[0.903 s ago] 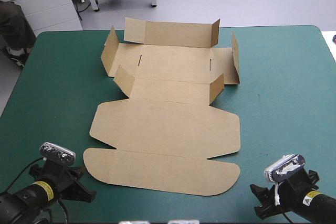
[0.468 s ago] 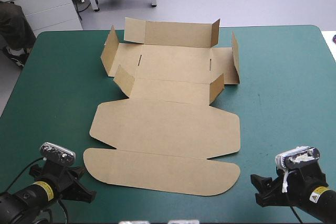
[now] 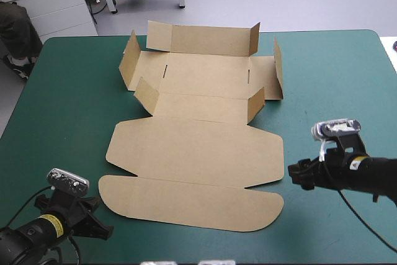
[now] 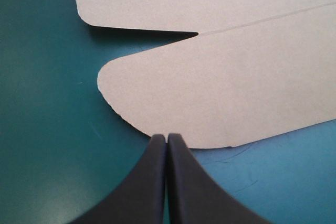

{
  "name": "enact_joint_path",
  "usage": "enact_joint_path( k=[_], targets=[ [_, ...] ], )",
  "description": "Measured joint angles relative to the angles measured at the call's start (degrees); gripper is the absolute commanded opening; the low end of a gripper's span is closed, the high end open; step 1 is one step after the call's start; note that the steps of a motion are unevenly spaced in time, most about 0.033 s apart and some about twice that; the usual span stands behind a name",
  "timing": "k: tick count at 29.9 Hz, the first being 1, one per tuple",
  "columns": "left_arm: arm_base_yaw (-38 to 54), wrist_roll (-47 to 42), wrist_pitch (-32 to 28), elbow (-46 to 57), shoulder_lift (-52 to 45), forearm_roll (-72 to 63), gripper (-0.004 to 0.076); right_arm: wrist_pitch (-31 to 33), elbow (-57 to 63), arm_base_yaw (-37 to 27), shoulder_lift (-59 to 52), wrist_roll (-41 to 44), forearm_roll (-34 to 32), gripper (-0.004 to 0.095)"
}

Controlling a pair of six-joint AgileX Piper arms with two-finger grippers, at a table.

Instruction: Fold the box

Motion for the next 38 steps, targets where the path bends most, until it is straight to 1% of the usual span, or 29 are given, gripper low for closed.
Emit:
enact_joint_path(
  k=[7,13,21,29,38],
  targets=[
    [0.00,0.00,0.00,0.00,0.00,0.00,-0.0010,-2.77,-11.04,0.00,15.16,0.04,0.50,0.0674],
    [0.00,0.00,0.00,0.00,0.00,0.00,-0.0010,-3.33,-21.76,0.01,28.16,0.04,3.48,0.0674],
    [0.00,0.00,0.00,0.00,0.00,0.00,-0.0010,-3.59,-34.12,0.06,43.73,0.04,5.27,0.0674],
    [0.00,0.00,0.00,0.00,0.00,0.00,-0.0010,-3.59,-40.64,0.12,54.97,0.04,7.16,0.0670],
    [0.00,0.00,0.00,0.00,0.00,0.00,-0.0010,-4.93,-41.33,0.12,62.32,-0.62,10.88,0.0659]
  ],
)
